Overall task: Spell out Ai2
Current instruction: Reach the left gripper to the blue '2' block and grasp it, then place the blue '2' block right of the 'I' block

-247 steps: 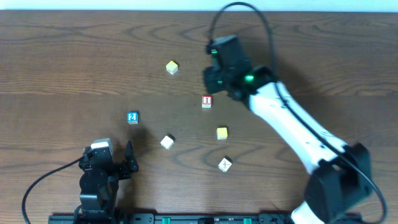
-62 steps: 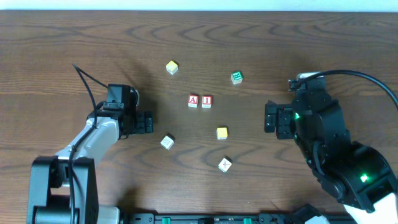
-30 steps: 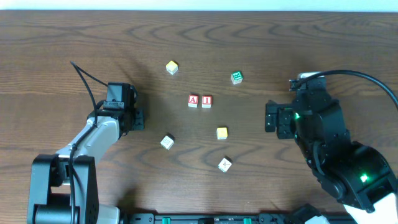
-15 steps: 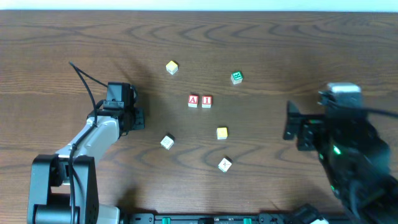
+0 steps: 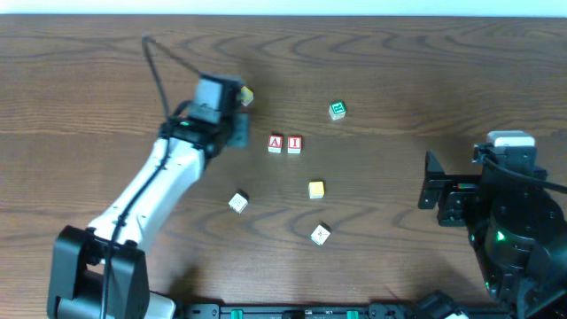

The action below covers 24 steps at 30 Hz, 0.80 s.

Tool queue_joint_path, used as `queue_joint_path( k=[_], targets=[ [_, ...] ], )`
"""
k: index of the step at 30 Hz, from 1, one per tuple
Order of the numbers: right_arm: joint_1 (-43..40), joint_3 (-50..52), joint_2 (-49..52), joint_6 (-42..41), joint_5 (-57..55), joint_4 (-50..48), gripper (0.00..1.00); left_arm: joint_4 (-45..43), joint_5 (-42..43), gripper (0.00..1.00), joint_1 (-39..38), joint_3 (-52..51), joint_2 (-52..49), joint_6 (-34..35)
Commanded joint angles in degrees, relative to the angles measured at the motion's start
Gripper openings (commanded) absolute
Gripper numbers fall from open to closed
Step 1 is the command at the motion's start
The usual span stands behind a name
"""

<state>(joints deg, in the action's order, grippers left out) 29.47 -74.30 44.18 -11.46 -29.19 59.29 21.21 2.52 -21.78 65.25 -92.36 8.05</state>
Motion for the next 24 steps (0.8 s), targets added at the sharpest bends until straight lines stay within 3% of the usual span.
queue_joint_path(
  k=[1,5,10,15,24],
  targets=[
    [-0.4,-0.6,0.0,0.8,-0.9,0.0,0.99,-2.5,-1.0,0.13,-5.1,0.7,-1.1,4.2],
    [-0.9,-0.6,0.0,0.8,-1.5,-0.7,0.99,-5.1,0.7,0.09,-11.3,2.8,-5.9,5.1],
    [-1.5,-0.7,0.0,0.9,-1.5,-1.4,0.99,-1.9,-2.3,0.07,-17.1,11.8,-14.2,5.0],
    [-1.6,-0.7,0.0,0.9,-1.5,-1.4,0.99,2.3,-2.7,0.07,-18.2,17.8,-20.9,5.7],
    [-1.6,-0.7,0.0,0.8,-1.5,-4.0,0.99,1.6,0.3,0.10,-18.2,17.9,-24.7,6.3]
  ],
)
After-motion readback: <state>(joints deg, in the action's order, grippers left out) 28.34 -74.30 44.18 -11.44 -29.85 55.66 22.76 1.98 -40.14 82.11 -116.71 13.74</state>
